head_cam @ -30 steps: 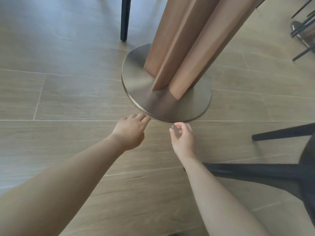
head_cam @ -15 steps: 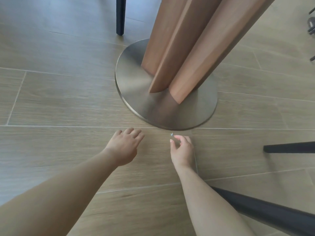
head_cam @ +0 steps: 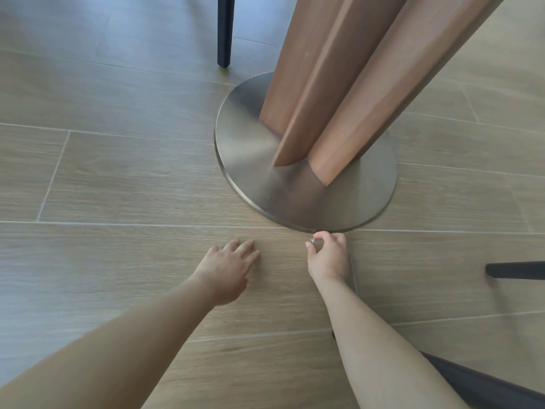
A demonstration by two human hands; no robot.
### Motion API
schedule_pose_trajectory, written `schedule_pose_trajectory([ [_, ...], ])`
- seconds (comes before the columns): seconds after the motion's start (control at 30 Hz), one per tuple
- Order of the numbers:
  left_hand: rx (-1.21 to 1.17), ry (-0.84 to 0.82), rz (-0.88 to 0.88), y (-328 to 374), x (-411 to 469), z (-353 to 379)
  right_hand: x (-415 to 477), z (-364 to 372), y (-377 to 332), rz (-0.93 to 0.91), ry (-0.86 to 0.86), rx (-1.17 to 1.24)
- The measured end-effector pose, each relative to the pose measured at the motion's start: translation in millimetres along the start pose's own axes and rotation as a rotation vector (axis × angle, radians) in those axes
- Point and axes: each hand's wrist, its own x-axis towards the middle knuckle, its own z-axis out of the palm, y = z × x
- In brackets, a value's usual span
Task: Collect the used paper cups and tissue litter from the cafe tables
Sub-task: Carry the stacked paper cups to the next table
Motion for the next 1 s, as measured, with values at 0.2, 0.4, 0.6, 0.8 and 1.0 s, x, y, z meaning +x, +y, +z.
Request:
schedule_pose_trajectory([
  [0.2,-0.012,0.015,0.007,-4,-6,-4,-1,3,-4,0.049,0.048,0.011],
  [0.4,0.009,0.017,0.012,-5,-18,-3,-8,4,-5,0.073,0.022,0.009],
  [0.6,0.059,-0.036,-0.002,-15,-43,-11,-50,7,-26,-0.145,-0.115,0.053],
  [0.8,0.088,0.024,-0.113,-55,-95,-81,-90,-27,-104,-0.436,-0.176,0.101],
  [1.0,-0.09,0.174,-0.27,-80,-214,-194,-164,-121,-218,-0.631,-0.159,0.237],
])
